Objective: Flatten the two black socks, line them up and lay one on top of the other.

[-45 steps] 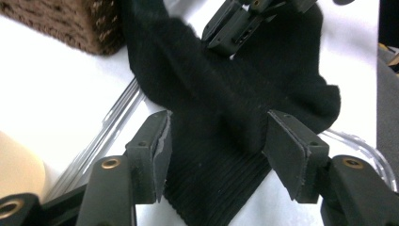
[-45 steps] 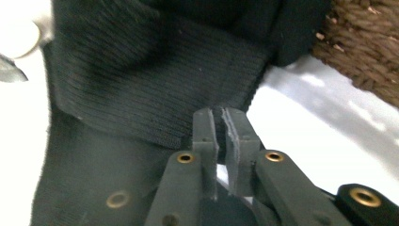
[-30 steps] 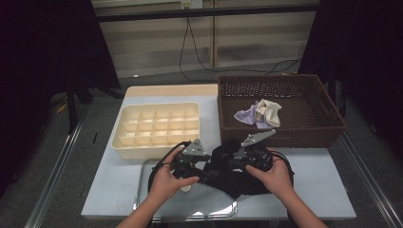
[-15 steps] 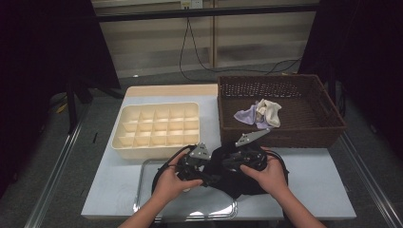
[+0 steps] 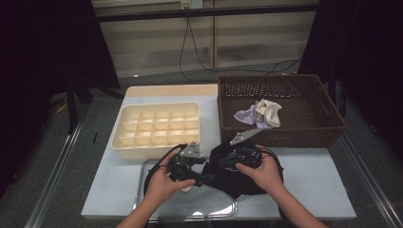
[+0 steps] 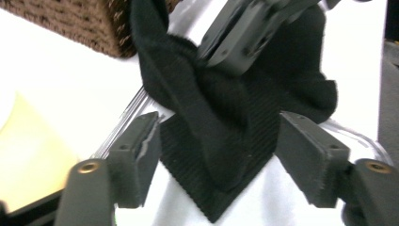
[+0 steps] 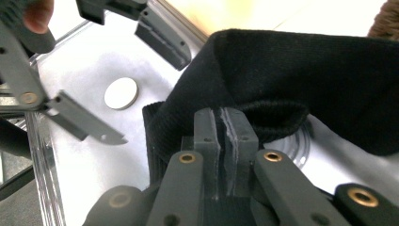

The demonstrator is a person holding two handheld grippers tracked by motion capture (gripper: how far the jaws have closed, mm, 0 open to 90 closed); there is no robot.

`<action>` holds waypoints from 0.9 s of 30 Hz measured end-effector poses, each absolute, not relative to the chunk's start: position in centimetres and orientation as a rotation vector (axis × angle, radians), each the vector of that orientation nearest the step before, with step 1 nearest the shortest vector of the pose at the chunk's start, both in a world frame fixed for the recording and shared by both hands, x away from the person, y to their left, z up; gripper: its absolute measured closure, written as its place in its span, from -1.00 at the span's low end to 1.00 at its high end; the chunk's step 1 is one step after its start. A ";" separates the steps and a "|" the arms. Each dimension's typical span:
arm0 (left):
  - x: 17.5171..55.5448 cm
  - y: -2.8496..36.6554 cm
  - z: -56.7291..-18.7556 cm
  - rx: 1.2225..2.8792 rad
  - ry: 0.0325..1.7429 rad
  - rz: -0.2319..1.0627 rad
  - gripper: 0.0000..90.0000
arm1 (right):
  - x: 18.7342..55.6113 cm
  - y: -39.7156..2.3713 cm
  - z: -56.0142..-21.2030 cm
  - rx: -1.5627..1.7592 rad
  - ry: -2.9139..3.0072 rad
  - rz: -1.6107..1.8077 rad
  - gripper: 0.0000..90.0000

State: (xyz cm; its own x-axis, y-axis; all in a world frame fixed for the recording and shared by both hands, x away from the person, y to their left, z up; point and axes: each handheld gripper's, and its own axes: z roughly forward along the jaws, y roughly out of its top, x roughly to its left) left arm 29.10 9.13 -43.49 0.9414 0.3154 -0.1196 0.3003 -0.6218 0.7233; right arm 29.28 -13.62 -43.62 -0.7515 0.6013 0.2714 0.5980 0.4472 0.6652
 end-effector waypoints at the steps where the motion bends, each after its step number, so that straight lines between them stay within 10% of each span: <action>1: 28.9 9.1 -43.5 2.279 0.428 0.018 -0.21 | 29.3 -13.4 -43.6 1.097 2.672 1.225 0.89; 17: 29.5 7.1 -45.7 2.318 0.410 0.031 -0.19 | 29.3 -11.8 -42.9 1.073 2.667 1.288 0.89; 22: 30.3 7.7 -45.8 2.348 0.496 -0.057 0.62 | 29.3 -11.8 -42.6 1.075 2.639 1.313 0.83; 27: 30.6 8.8 -45.2 2.332 0.544 -0.136 0.79 | 29.9 -13.3 -43.2 1.140 2.572 1.300 0.57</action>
